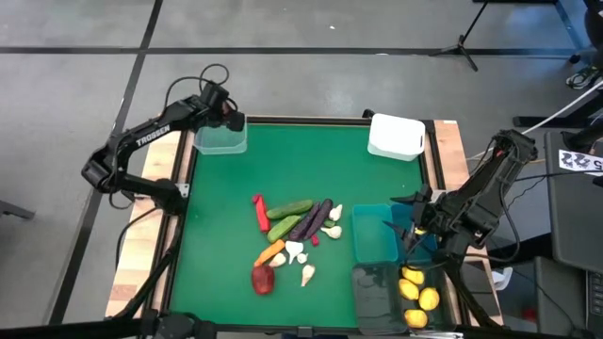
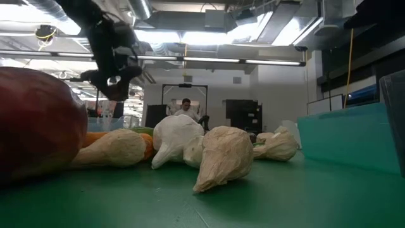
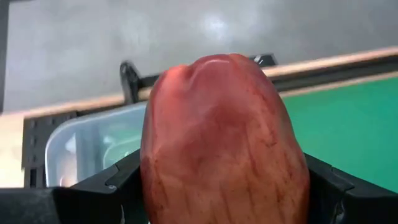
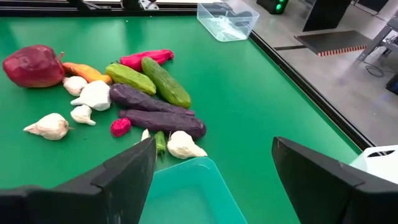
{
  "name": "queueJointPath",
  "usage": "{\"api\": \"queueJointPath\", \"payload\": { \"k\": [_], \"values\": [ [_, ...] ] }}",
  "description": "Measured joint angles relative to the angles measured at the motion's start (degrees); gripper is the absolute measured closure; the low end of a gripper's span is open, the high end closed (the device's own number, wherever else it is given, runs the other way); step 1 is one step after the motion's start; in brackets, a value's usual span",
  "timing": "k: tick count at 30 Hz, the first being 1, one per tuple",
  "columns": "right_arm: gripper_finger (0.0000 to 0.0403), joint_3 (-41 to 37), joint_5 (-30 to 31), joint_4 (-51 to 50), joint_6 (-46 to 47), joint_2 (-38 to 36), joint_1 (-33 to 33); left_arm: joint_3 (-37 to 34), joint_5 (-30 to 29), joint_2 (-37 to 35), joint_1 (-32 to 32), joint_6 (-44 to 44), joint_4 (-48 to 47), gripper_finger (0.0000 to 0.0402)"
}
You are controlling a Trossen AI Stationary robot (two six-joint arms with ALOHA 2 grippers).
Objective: Sort produce into baskets
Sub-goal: Put the apple into the transparent bin
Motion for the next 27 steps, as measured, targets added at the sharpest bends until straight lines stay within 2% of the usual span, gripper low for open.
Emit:
{"api": "queueJointPath", "payload": {
  "k": [7,15,21,27],
  "values": [
    [0.0084,0.0,0.0,0.0,0.0,0.0,0.0,-5.5,-0.6,0.4,3.2,-3.6,2.6,0.0126],
    [0.0084,0.0,-0.5,0.0,0.0,0.0,0.0,-6.8,-4.1,1.0,2.7,-5.6,5.5,0.0126],
    [0.0084,0.0,-1.1,0.0,0.0,0.0,0.0,-6.8,-3.4,1.0,2.7,-3.3,5.7,0.0122],
    [0.0084,0.0,-2.4,0.0,-0.1,0.0,0.0,-6.8,-1.0,1.0,2.7,-0.5,5.7,0.0096]
  ]
}}
